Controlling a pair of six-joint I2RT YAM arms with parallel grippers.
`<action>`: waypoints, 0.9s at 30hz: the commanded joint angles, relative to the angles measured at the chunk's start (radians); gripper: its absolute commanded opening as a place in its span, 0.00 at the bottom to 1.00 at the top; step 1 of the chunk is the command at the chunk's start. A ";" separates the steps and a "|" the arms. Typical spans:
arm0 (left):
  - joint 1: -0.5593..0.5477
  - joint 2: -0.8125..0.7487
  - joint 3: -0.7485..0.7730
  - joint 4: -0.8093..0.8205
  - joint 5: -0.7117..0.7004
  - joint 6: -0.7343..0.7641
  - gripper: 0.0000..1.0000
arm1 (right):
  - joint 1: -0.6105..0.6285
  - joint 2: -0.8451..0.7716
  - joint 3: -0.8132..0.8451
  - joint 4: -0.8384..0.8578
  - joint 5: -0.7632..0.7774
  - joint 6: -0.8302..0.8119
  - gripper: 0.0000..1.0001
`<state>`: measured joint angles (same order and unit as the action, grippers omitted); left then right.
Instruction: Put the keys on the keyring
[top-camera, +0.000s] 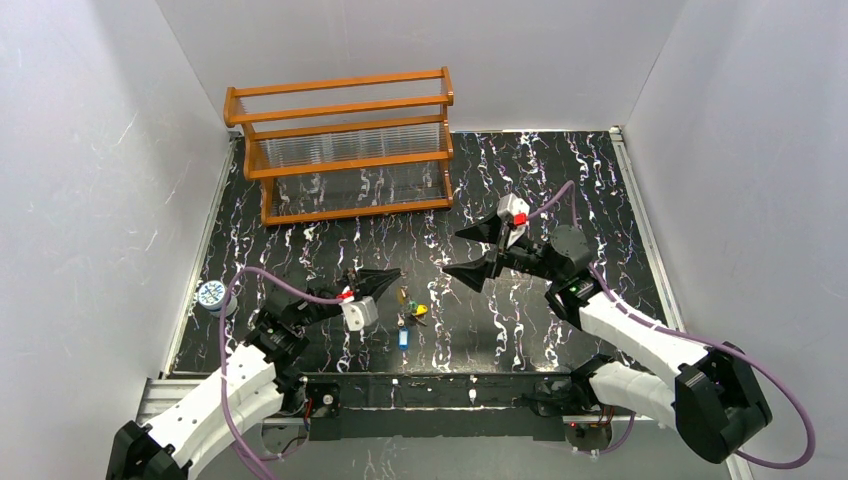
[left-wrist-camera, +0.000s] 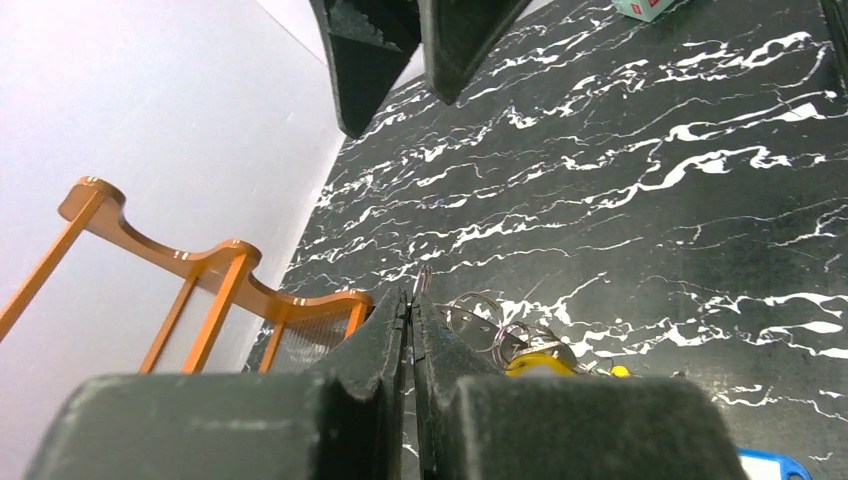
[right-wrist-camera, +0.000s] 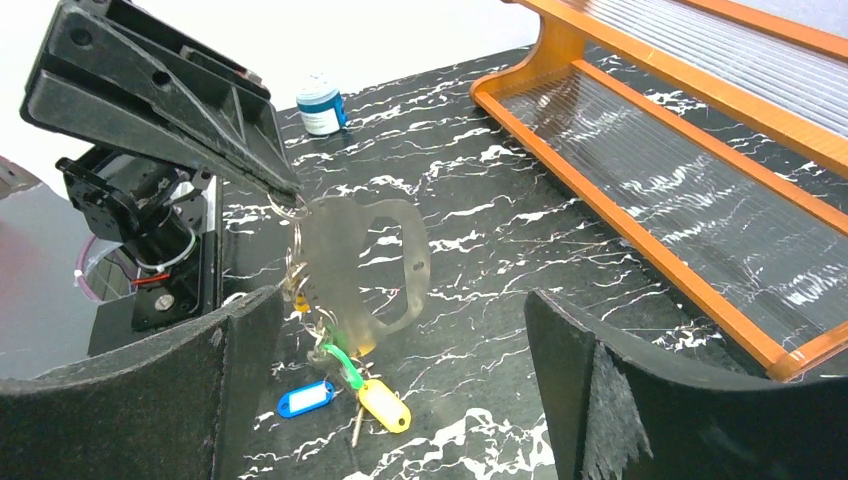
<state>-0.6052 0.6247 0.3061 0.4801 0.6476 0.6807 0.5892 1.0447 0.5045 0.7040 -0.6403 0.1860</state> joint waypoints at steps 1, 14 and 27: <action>-0.005 -0.028 0.001 0.070 -0.050 -0.012 0.00 | -0.003 0.016 0.007 0.000 -0.022 -0.033 0.99; 0.005 0.115 0.181 -0.240 -0.457 -0.208 0.00 | -0.003 0.276 0.220 -0.414 0.029 0.103 0.98; 0.133 -0.003 0.145 -0.390 -0.779 -0.248 0.00 | 0.288 0.476 0.315 -0.621 0.377 0.098 0.69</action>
<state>-0.5114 0.6868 0.4530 0.1310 -0.0044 0.4519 0.7753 1.4929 0.7364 0.1509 -0.4465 0.3069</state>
